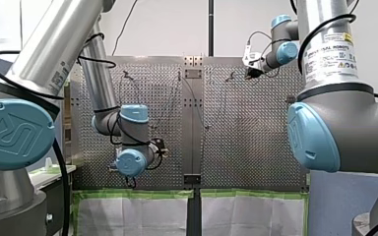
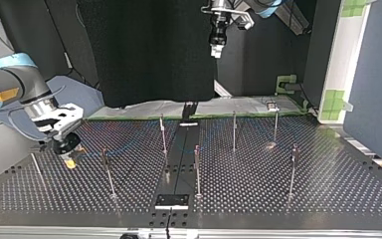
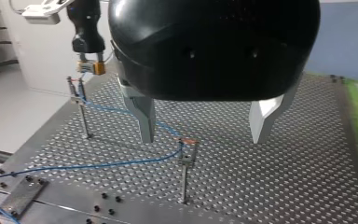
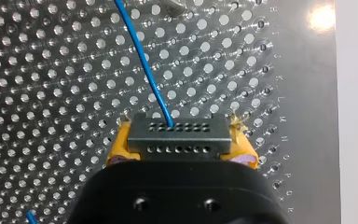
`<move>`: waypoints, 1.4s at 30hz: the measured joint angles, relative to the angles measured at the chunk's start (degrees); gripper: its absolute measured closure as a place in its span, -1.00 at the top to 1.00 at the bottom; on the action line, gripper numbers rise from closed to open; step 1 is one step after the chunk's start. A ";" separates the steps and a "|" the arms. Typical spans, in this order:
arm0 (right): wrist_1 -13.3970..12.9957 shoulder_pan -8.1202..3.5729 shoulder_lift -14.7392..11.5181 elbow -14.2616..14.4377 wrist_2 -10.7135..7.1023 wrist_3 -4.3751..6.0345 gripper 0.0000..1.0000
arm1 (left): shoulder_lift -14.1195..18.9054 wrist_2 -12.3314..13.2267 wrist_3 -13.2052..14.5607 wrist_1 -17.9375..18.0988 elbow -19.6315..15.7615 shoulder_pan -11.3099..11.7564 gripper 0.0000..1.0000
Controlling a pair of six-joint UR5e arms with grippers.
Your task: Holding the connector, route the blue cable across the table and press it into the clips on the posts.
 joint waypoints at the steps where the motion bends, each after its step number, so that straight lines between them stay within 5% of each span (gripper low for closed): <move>1: 0.00 0.00 0.00 -0.01 0.02 -0.03 -1.00 | 0.00 -0.01 0.12 0.01 -0.52 0.00 1.00; 9: -0.08 -0.01 0.00 -0.01 0.13 -0.17 -1.00 | 0.00 -0.04 0.37 0.07 -3.30 0.00 1.00; 42: -0.09 -0.01 0.00 -0.01 0.14 -0.18 -1.00 | 0.00 -0.04 0.37 0.08 -3.44 0.00 1.00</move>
